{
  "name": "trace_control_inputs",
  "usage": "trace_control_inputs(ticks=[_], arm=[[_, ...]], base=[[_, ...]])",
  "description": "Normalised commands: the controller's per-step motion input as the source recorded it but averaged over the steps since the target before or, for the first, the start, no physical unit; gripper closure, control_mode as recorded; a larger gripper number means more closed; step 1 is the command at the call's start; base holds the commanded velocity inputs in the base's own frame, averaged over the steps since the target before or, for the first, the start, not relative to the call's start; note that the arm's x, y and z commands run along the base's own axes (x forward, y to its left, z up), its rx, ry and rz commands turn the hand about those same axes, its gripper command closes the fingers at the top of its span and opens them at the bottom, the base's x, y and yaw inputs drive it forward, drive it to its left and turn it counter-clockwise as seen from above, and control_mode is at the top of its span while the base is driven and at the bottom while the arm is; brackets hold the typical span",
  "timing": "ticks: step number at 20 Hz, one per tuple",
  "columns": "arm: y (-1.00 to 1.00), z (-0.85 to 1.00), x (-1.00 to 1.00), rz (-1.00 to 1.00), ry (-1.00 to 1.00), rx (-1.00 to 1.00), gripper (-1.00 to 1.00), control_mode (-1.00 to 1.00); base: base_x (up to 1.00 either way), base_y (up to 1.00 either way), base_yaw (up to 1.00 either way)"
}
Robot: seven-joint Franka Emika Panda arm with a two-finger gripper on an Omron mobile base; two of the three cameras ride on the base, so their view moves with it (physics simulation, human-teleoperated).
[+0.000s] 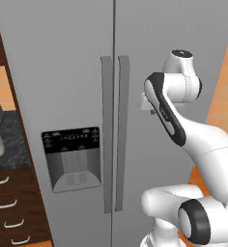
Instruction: Grab a lemon wedge from the fridge and one ice cube from the ice bowl, and put them in the glass of lemonade.
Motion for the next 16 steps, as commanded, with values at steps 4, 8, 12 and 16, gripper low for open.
trace_control_inputs(ticks=[4,8,12,16], arm=[[0.0,0.0,-0.12,0.0,-0.08,0.0,-1.0,-1.0],[0.0,0.0,-0.34,0.0,-0.13,0.0,-1.0,-1.0],[0.0,-0.01,-0.33,0.0,0.0,0.0,-1.0,-1.0],[-0.03,-0.06,-0.56,0.0,0.06,0.08,-1.0,-1.0]], base=[[0.0,0.0,0.0],[0.0,0.0,0.0],[0.0,0.0,0.0],[0.0,0.0,0.0]])
